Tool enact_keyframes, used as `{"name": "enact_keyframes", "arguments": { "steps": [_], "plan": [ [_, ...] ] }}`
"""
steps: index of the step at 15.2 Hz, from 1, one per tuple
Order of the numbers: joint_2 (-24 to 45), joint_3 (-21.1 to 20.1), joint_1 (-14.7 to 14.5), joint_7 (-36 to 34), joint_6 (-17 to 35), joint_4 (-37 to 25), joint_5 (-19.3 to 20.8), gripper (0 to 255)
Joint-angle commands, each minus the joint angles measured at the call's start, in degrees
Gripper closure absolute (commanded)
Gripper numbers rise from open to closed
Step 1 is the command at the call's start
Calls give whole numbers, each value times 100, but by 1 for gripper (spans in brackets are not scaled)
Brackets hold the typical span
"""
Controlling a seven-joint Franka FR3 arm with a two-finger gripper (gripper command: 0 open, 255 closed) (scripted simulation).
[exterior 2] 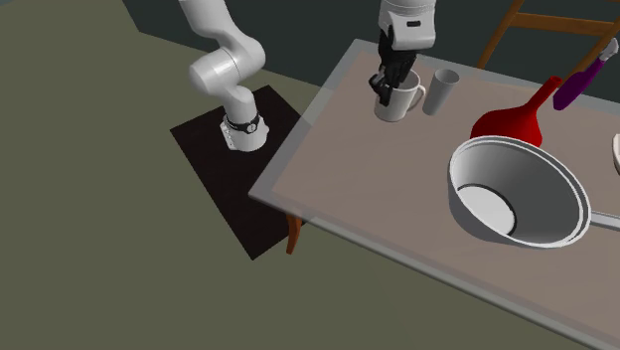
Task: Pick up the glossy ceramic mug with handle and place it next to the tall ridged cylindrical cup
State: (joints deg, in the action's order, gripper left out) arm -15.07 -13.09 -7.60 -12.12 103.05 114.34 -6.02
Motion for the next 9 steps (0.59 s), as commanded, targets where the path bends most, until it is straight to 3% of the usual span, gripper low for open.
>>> {"name": "enact_keyframes", "arguments": {
  "steps": [1, 9],
  "plan": [
    [159, -203, -103, -317, 22, -159, 4, 255],
    [996, -931, -514, -1534, 10, -1044, 242, 255]
  ]
}}
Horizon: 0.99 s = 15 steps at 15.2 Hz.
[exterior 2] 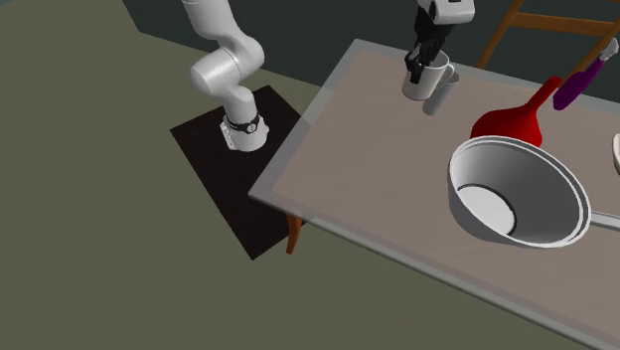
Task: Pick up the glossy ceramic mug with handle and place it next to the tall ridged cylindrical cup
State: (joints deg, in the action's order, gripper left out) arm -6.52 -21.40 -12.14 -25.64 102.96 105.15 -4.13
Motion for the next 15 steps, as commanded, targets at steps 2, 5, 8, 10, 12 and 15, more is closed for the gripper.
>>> {"name": "enact_keyframes", "arguments": {
  "steps": [2, 5, 8, 10, 12, 15],
  "plan": [
    [416, -268, -181, -499, -11, -422, 175, 255],
    [884, -500, -395, -981, -88, -931, 412, 255],
    [1416, -690, -667, -1459, -217, -1533, 707, 255],
    [1762, -775, -866, -1733, -325, -1941, 905, 255],
    [1738, -763, -858, -1727, -162, -1757, 892, 255],
    [1716, -756, -840, -1723, 77, -1499, 883, 255]
  ]
}}
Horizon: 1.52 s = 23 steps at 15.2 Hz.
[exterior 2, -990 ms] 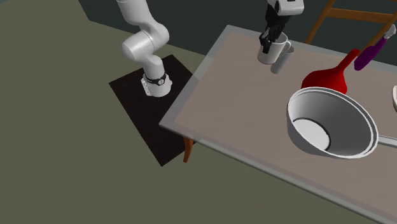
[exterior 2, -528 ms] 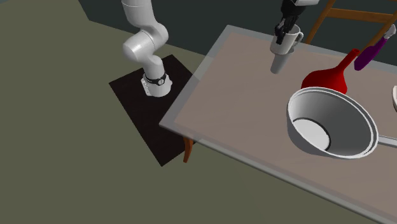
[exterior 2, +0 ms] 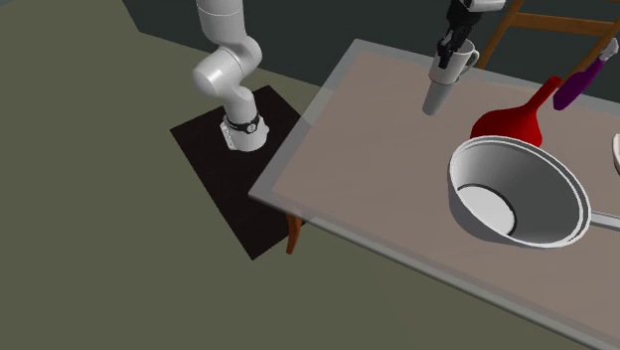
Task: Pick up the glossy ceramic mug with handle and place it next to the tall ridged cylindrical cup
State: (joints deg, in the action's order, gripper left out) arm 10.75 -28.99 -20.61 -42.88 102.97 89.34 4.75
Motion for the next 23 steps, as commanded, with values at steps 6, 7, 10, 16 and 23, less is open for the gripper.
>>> {"name": "enact_keyframes", "arguments": {
  "steps": [6, 7, 10, 16, 23],
  "plan": [
    [-13, 15, 28, -3, 539, 547, 1, 255],
    [-8, 17, 30, -6, 614, 618, 5, 255],
    [15, 24, 34, -16, 838, 822, 21, 255],
    [98, 40, 32, -51, 1275, 1186, 77, 255],
    [253, 69, 15, -115, 1768, 1545, 178, 255]
  ]
}}
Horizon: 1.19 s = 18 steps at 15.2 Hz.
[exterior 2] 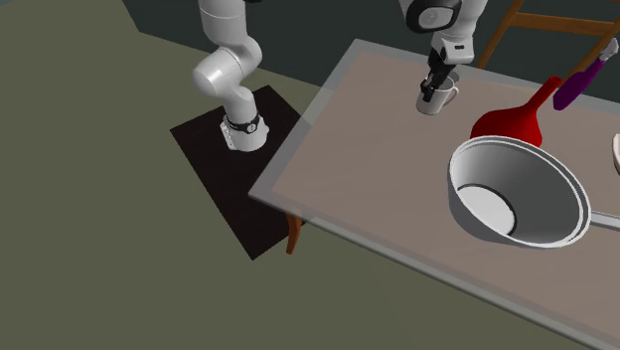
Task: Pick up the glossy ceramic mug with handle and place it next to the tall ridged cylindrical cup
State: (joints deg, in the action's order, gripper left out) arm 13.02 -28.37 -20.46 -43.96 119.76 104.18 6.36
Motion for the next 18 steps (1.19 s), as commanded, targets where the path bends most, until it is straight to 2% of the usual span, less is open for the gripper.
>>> {"name": "enact_keyframes", "arguments": {
  "steps": [1, 12, 18],
  "plan": [
    [53, 12, -4, -19, 158, 107, 35, 255],
    [441, 102, -72, -183, 927, 536, 295, 255],
    [441, 103, -73, -183, 928, 536, 294, 255]
  ]
}}
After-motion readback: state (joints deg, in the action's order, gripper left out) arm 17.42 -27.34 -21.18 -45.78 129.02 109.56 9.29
